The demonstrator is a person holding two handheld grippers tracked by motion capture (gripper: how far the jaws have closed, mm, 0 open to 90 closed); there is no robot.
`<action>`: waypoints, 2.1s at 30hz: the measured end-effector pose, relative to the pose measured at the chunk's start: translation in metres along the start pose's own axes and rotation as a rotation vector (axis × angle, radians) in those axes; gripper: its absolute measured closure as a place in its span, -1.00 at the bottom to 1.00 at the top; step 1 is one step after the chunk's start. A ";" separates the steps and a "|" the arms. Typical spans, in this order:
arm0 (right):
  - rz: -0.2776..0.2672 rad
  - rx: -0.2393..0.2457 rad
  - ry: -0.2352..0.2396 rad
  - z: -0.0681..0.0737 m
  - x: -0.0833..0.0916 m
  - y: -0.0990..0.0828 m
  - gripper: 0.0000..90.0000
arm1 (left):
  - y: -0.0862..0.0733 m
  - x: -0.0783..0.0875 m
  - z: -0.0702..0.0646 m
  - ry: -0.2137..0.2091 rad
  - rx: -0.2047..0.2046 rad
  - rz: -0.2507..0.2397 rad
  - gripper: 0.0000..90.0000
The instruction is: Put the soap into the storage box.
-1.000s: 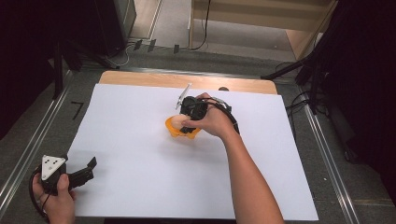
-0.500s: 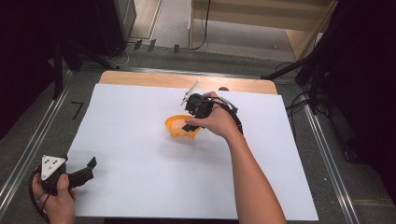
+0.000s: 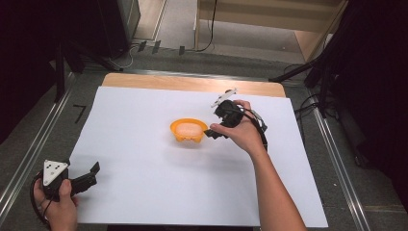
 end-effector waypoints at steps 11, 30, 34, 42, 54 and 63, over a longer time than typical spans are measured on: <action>-0.110 -0.146 -0.155 -0.020 0.019 -0.042 -0.97 | 0.000 0.000 0.000 -0.002 0.000 0.001 -0.96; -0.212 -0.254 -0.216 -0.020 0.041 -0.125 -1.00 | 0.000 -0.001 -0.001 -0.007 -0.004 0.007 -1.00; -0.239 -0.286 -0.227 -0.021 0.048 -0.141 -1.00 | 0.000 0.000 -0.001 -0.003 -0.001 0.001 -1.00; -0.275 -0.338 -0.230 -0.023 0.062 -0.170 -1.00 | 0.000 0.000 -0.002 -0.008 -0.011 0.005 -1.00; -0.344 -0.423 -0.299 -0.034 0.088 -0.224 -1.00 | -0.001 -0.001 -0.002 -0.008 -0.014 0.011 -1.00; -0.397 -0.487 -0.321 -0.032 0.104 -0.264 -1.00 | -0.001 -0.001 -0.003 -0.008 -0.019 0.014 -1.00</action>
Point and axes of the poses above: each handheld gripper's, and its own axes: x roughly backward along the jaws, y roughly out of its top, z roughly to its left, the point moved 9 cm from there along -x, roughly forward along the jaws, and after that the axes turned 3 degrees about -y, right-handed, at the moved point
